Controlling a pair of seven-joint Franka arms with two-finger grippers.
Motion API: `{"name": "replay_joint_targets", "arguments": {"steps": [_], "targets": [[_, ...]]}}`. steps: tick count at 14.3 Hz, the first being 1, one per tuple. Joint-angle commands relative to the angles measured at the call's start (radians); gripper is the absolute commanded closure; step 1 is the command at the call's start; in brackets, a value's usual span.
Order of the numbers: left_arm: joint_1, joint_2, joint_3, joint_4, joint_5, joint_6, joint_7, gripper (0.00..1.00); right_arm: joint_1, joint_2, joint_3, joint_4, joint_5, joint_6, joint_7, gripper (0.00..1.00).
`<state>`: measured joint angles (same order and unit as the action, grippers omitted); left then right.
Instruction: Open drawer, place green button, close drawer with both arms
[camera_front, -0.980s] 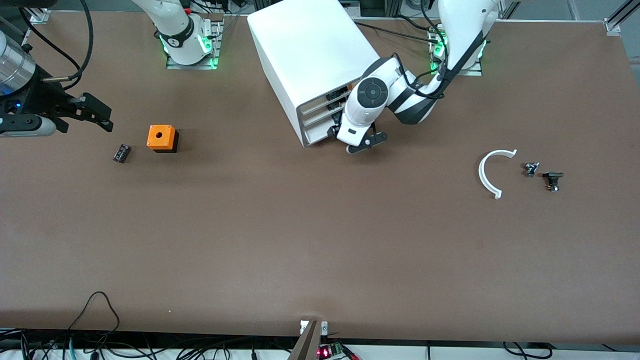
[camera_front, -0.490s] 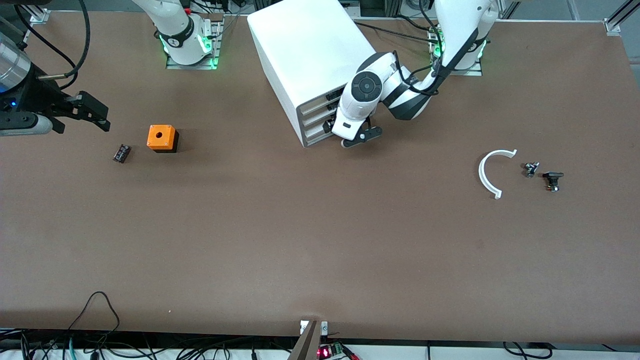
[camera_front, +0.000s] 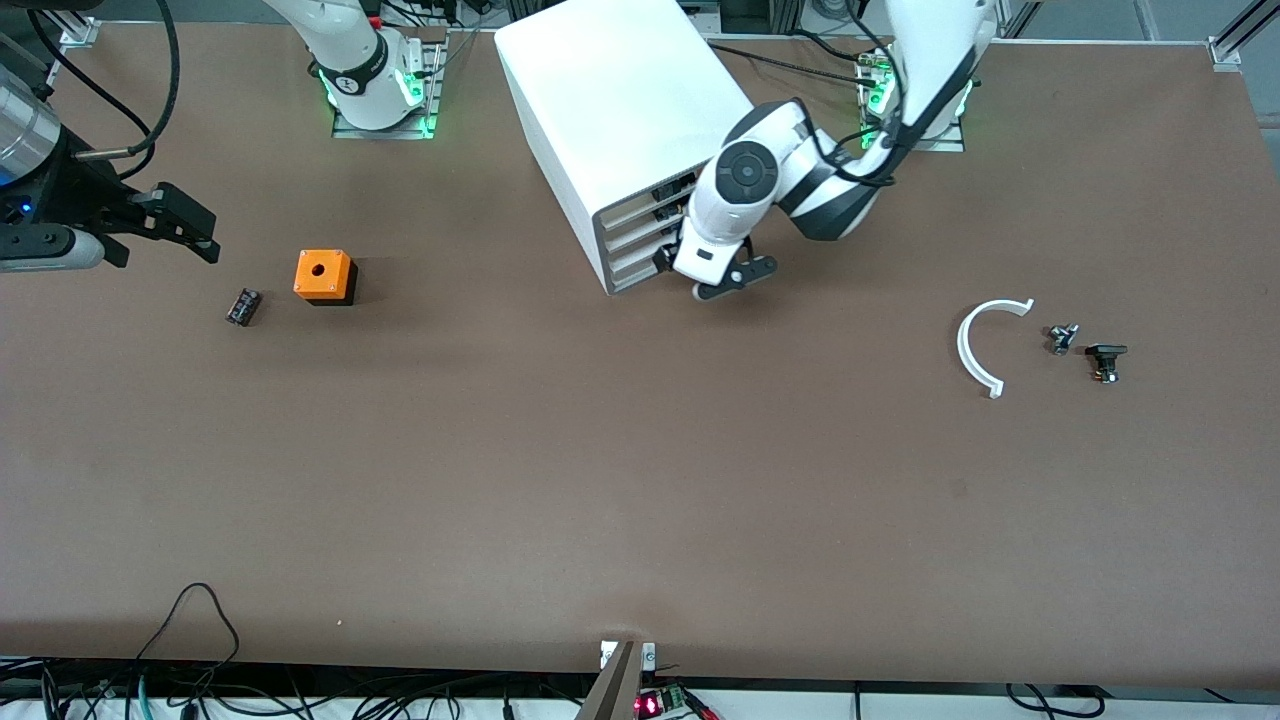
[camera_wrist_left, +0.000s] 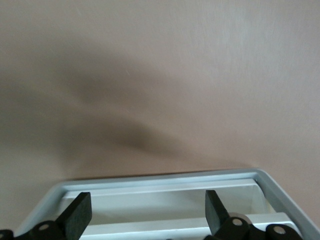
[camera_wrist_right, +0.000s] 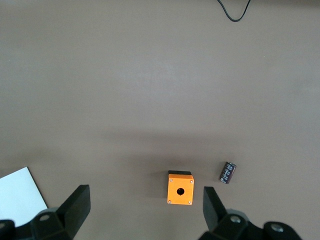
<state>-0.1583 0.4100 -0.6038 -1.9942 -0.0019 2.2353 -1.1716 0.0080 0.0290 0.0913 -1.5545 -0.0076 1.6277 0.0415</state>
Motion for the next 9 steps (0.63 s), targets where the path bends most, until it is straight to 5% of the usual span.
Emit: {"name": "replay_joint_targets", "arguments": {"steps": [1,9], "targets": [[0.097,-0.072,-0.005,0.080,-0.004,-0.172,0.165,0.00,-0.016,0.005,0.013,0.024,0.000,-0.020,-0.015,0.00],[0.382,-0.145,-0.001,0.368,0.161,-0.491,0.781,0.00,-0.016,0.005,0.013,0.024,0.001,-0.022,-0.015,0.00]]}}
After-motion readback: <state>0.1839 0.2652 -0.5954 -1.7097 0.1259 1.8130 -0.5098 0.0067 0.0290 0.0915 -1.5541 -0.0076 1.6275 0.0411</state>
